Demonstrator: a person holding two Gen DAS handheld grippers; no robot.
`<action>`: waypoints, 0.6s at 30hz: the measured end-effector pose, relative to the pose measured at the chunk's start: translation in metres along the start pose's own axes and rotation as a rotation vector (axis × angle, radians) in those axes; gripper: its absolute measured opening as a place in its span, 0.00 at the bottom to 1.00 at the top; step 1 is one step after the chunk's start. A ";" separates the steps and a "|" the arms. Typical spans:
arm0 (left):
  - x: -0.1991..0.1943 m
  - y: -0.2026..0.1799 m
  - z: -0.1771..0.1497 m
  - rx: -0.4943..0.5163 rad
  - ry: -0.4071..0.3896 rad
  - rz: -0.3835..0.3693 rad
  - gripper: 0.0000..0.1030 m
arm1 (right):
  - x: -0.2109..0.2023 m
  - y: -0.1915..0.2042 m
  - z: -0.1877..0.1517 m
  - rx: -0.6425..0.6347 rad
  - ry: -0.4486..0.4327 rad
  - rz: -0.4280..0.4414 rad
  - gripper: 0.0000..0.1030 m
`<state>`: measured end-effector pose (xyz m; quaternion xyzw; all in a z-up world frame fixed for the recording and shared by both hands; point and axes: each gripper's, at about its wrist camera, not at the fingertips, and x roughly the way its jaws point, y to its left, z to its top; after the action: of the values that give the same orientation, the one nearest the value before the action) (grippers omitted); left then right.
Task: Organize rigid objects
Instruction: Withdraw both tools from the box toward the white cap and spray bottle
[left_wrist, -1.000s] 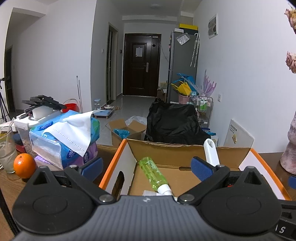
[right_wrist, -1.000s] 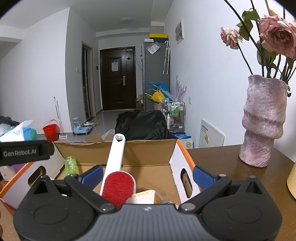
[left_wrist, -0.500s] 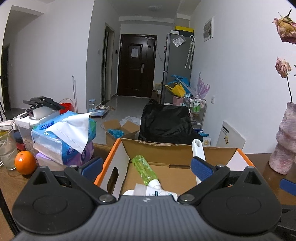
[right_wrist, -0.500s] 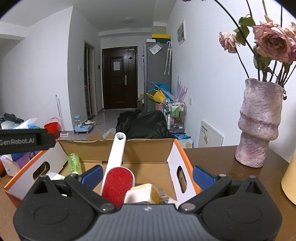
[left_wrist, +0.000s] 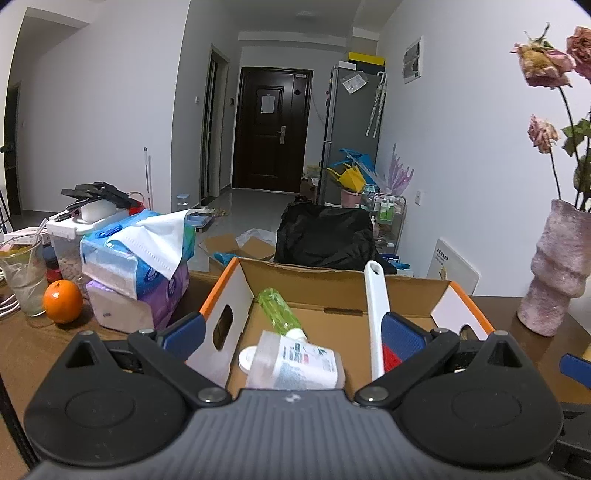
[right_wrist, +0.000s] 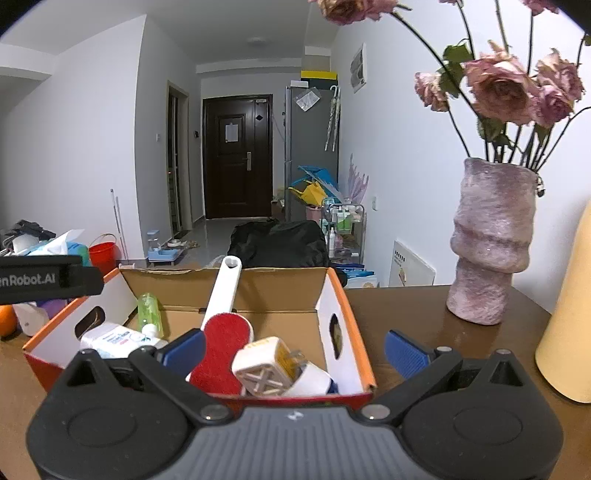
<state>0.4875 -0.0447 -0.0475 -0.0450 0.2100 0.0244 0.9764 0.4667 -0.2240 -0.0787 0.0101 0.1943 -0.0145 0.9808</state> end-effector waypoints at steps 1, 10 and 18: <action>-0.003 -0.002 -0.002 0.001 0.001 -0.001 1.00 | -0.004 -0.002 -0.001 0.001 0.000 -0.001 1.00; -0.035 -0.013 -0.020 0.009 0.006 -0.007 1.00 | -0.038 -0.022 -0.019 -0.016 0.006 -0.007 1.00; -0.056 -0.020 -0.040 0.009 0.029 -0.008 1.00 | -0.060 -0.048 -0.036 -0.034 0.027 -0.033 1.00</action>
<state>0.4217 -0.0705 -0.0590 -0.0419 0.2240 0.0192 0.9735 0.3954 -0.2696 -0.0900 -0.0097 0.2081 -0.0271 0.9777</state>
